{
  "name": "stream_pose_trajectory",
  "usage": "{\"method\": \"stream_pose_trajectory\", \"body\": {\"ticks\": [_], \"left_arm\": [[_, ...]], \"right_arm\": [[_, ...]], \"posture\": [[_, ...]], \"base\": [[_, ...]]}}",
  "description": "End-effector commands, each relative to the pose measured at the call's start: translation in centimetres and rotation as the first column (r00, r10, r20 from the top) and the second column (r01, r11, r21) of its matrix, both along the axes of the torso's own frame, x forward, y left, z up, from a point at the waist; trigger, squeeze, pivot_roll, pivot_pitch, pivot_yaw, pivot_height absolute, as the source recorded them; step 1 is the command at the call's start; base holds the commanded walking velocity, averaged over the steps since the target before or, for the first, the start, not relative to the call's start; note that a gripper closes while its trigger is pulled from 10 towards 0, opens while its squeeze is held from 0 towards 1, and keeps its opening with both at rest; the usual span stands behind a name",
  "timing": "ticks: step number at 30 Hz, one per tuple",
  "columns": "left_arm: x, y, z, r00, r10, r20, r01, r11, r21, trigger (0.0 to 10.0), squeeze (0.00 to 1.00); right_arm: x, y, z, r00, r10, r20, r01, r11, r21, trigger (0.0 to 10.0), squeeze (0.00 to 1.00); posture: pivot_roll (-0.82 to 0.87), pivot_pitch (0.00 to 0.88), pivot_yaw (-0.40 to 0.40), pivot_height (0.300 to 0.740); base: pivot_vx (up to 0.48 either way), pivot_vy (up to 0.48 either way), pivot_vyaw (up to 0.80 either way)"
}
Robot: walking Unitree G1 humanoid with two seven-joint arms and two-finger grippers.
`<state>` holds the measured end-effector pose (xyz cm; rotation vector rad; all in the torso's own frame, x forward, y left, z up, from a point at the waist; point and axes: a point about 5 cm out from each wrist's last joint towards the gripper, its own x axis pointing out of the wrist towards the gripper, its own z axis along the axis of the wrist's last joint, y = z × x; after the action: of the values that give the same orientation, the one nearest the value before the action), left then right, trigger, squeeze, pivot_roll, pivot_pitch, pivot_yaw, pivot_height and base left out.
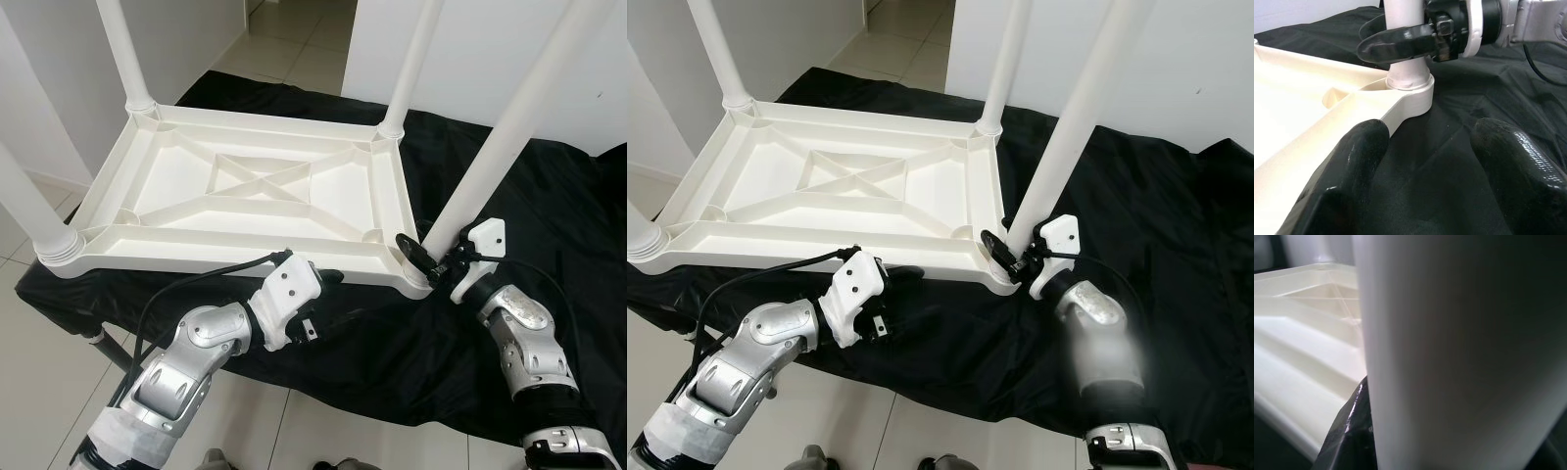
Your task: Building children table
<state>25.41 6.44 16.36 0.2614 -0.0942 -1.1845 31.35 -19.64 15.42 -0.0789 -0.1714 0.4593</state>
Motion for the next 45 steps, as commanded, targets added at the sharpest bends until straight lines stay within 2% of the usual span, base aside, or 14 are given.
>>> {"method": "stream_pose_trajectory", "body": {"ticks": [1, 8, 14, 16, 17, 20, 25, 26, 30, 37, 38, 40, 41, 45], "left_arm": [[-0.4, -0.5, -0.2, 0.996, -0.092, -0.021, 0.092, 0.996, 0.015, 10.0, 0.0], [-0.5, -0.7, -0.4, 0.995, -0.1, -0.027, 0.1, 0.995, 0.014, 10.0, 0.0], [-0.4, -0.7, -0.3, 0.994, -0.101, -0.029, 0.102, 0.995, 0.012, 10.0, 0.0], [-0.4, -0.7, -0.3, 0.994, -0.101, -0.028, 0.102, 0.995, 0.012, 10.0, 0.0], [-0.5, -0.7, -0.3, 0.994, -0.101, -0.029, 0.102, 0.995, 0.01, 10.0, 0.0], [-0.5, -0.8, -0.3, 0.995, -0.099, -0.031, 0.099, 0.995, 0.006, 10.0, 0.0], [-0.6, -0.7, -0.4, 0.995, -0.095, -0.033, 0.095, 0.995, 0.008, 10.0, 0.0], [-0.5, -0.7, -0.4, 0.995, -0.094, -0.032, 0.095, 0.995, 0.01, 10.0, 0.0], [-0.5, -0.6, -0.4, 0.995, -0.093, -0.031, 0.094, 0.996, 0.01, 10.0, 0.0], [-0.5, -0.4, -0.3, 0.996, -0.089, -0.029, 0.09, 0.996, 0.014, 10.0, 0.0], [-0.5, -0.4, -0.3, 0.996, -0.09, -0.03, 0.09, 0.996, 0.015, 10.0, 0.0], [-0.5, -0.4, -0.3, 0.996, -0.09, -0.03, 0.09, 0.996, 0.016, 10.0, 0.0], [-0.4, -0.3, -0.3, 0.996, -0.09, -0.03, 0.09, 0.996, 0.016, 10.0, 0.0], [-0.4, -0.3, -0.2, 0.995, -0.097, -0.032, 0.097, 0.995, 0.017, 10.0, 0.0]], "right_arm": [[-0.3, -0.4, -1.4, 0.989, -0.117, -0.087, 0.119, 0.993, 0.022, 10.0, 0.0], [-1.2, 1.4, -1.7, 0.95, -0.282, -0.136, 0.298, 0.948, 0.111, 10.0, 0.0], [-2.0, 3.1, -1.9, 0.867, -0.466, -0.178, 0.492, 0.856, 0.159, 10.0, 0.0], [-2.1, 3.4, -2.0, 0.831, -0.521, -0.193, 0.552, 0.815, 0.175, 10.0, 0.0], [-2.2, 3.9, -2.0, 0.791, -0.569, -0.224, 0.609, 0.768, 0.199, 10.0, 0.0], [-2.3, 4.8, -2.0, 0.754, -0.605, -0.257, 0.655, 0.723, 0.22, 10.0, 0.0], [-2.4, 4.6, -1.5, 0.775, -0.592, -0.219, 0.63, 0.749, 0.204, 10.0, 0.0], [-2.5, 4.4, -1.4, 0.785, -0.582, -0.211, 0.618, 0.757, 0.213, 10.0, 1.0], [-2.5, 4.2, -1.3, 0.794, -0.574, -0.199, 0.607, 0.763, 0.22, 10.0, 1.0], [-2.9, 3.0, -0.2, 0.925, -0.366, -0.102, 0.38, 0.897, 0.228, 10.0, 1.0], [-3.0, 2.8, -0.2, 0.944, -0.316, -0.089, 0.328, 0.921, 0.211, 10.0, 0.5], [-3.0, 2.7, -0.2, 0.955, -0.286, -0.082, 0.297, 0.934, 0.2, 10.0, 0.5], [-3.0, 2.5, -0.1, 0.968, -0.24, -0.07, 0.249, 0.95, 0.189, 10.0, 0.0], [-2.8, 1.6, 0.0, 0.993, -0.112, -0.04, 0.116, 0.986, 0.122, 10.0, 0.0]], "posture": [[0.05, 0.106, -0.071, 0.74], [0.04, 0.109, -0.069, 0.74], [0.04, 0.113, -0.072, 0.74], [0.04, 0.115, -0.074, 0.74], [0.04, 0.115, -0.074, 0.74], [0.05, 0.116, -0.076, 0.74], [0.05, 0.113, -0.074, 0.74], [0.05, 0.113, -0.074, 0.74], [0.05, 0.113, -0.074, 0.74], [0.05, 0.114, -0.068, 0.74], [0.05, 0.114, -0.064, 0.74], [0.05, 0.114, -0.064, 0.74], [0.05, 0.115, -0.057, 0.74], [0.05, 0.115, -0.043, 0.74]], "base": [[0.0, 0.0, 0.0], [0.0, 0.0, 0.0], [0.0, 0.0, 0.0], [0.0, 0.0, 0.0], [0.0, 0.0, 0.0], [0.0, 0.0, 0.0], [0.0, 0.0, 0.0], [0.0, 0.0, 0.0], [0.0, 0.0, 0.0], [0.0, 0.0, 0.0], [0.0, 0.0, 0.0], [0.0, 0.0, 0.0], [0.0, 0.0, 0.0], [0.0, 0.0, 0.0]]}}
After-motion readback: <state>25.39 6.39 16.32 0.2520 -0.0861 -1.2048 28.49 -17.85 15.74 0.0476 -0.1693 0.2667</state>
